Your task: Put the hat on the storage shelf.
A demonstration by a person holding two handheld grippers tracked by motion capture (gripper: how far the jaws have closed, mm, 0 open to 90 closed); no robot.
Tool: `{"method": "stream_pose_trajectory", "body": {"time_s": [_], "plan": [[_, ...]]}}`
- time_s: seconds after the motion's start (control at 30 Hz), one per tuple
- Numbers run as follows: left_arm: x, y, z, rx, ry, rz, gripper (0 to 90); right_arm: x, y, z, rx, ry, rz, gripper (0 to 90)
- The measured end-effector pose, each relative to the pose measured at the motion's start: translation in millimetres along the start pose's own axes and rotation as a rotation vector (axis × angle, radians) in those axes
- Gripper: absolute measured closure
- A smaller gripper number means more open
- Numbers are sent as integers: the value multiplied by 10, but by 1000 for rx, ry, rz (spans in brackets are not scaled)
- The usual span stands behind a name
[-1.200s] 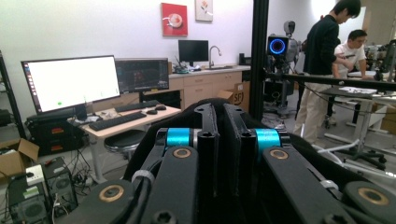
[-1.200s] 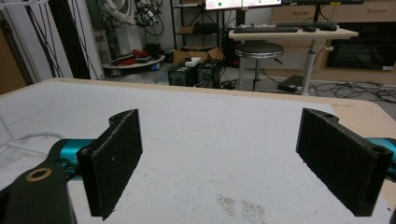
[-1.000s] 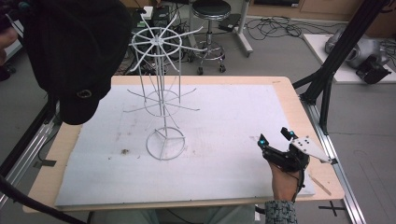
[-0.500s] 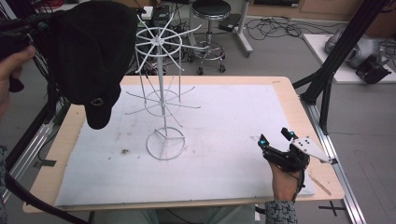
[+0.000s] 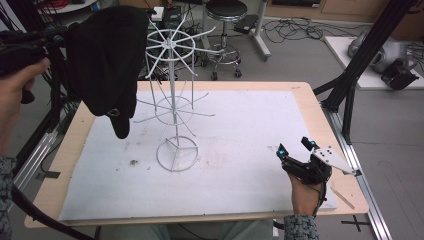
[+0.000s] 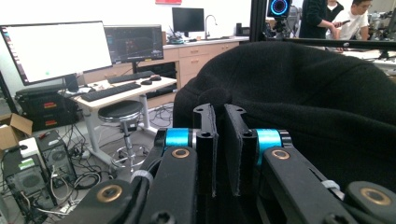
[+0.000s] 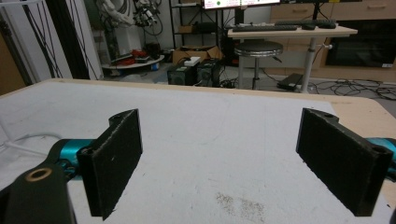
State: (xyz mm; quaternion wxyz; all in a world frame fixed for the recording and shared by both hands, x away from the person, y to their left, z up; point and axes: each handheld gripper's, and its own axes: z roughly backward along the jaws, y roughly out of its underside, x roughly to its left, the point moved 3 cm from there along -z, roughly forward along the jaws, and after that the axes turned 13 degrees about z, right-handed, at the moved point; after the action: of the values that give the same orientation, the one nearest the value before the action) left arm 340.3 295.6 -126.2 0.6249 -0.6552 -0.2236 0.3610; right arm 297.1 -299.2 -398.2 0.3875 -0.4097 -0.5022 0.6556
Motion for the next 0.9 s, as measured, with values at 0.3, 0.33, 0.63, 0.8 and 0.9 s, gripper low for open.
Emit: {"method": "stream_pose_trajectory", "body": {"time_s": [0.3, 0.33, 0.63, 0.8, 0.9], "plan": [[34, 39, -21, -3, -9, -6, 884, 0, -6, 1, -2, -4, 2, 135], [32, 46, -26, 1, -8, -11, 881, -1, -6, 2, -2, -3, 2, 135], [65, 114, -9, 6, -29, -30, 823, -12, -3, 8, -5, 1, 2, 135], [108, 176, 60, 4, -68, -49, 809, -15, 6, 6, -2, 3, 1, 135], [145, 226, 129, -1, -103, -54, 795, -12, 11, 5, 2, -1, 1, 135]]}}
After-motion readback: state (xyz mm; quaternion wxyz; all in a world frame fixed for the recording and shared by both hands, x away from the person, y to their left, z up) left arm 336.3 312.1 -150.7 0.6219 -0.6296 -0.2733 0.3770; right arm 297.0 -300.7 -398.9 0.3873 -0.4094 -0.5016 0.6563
